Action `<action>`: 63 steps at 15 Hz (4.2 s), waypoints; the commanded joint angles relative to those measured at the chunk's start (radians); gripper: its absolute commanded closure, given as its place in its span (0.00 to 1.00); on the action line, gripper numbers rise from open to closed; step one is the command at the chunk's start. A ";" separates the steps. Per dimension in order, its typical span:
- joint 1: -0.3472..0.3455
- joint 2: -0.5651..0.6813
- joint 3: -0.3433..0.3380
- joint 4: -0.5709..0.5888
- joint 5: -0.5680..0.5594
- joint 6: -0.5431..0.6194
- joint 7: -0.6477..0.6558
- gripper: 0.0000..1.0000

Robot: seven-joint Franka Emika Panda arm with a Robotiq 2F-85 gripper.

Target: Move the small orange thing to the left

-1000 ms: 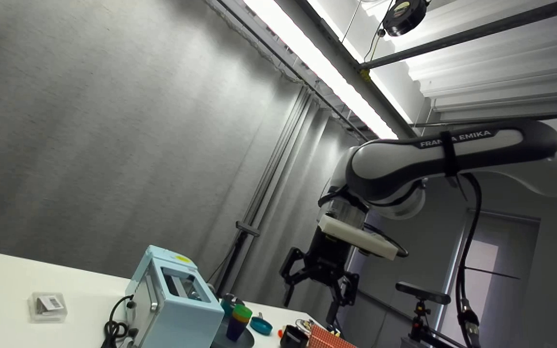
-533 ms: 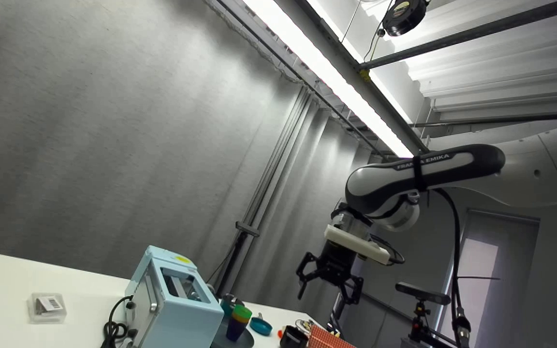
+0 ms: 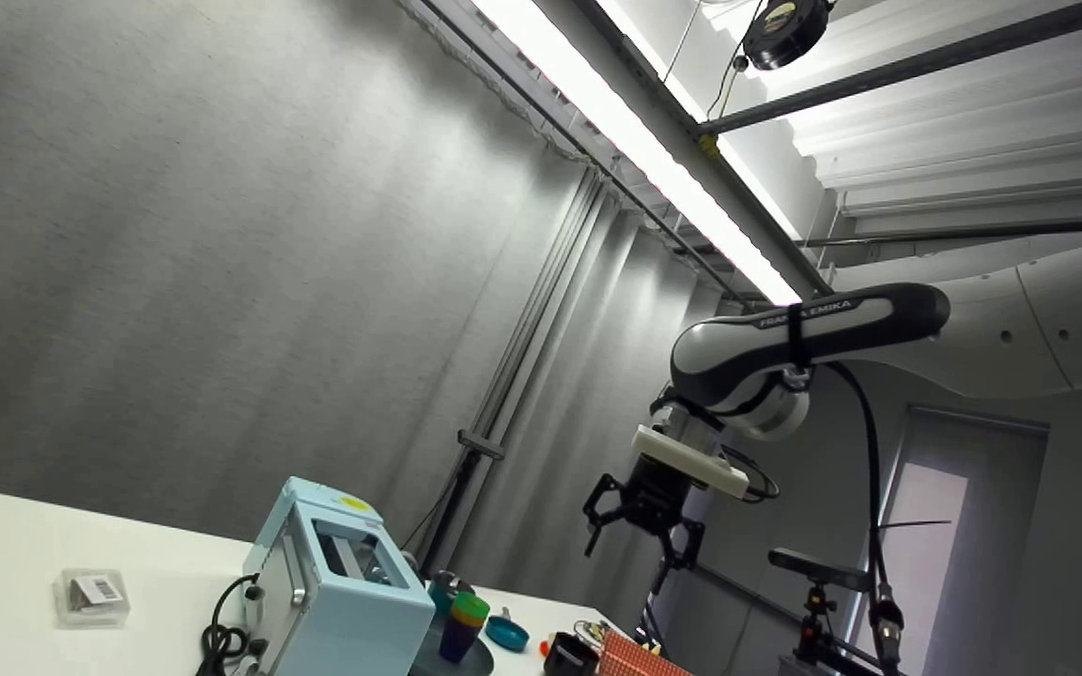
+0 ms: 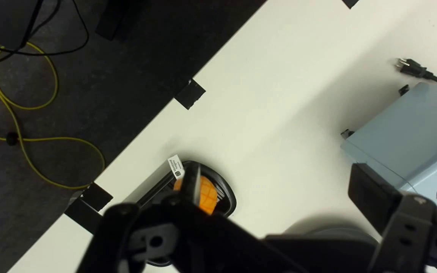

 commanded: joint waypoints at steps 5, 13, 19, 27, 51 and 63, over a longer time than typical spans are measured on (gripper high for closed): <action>-0.005 0.080 -0.014 0.044 0.020 -0.006 0.039 0.00; -0.035 0.329 -0.089 0.262 0.067 -0.035 0.125 0.00; -0.081 0.496 -0.147 0.455 0.112 -0.042 0.254 0.00; -0.064 0.444 -0.137 0.365 0.083 -0.006 0.201 0.00; -0.190 0.732 -0.174 0.500 0.184 0.057 0.359 0.00; -0.181 0.823 -0.161 0.523 0.230 0.120 0.510 0.00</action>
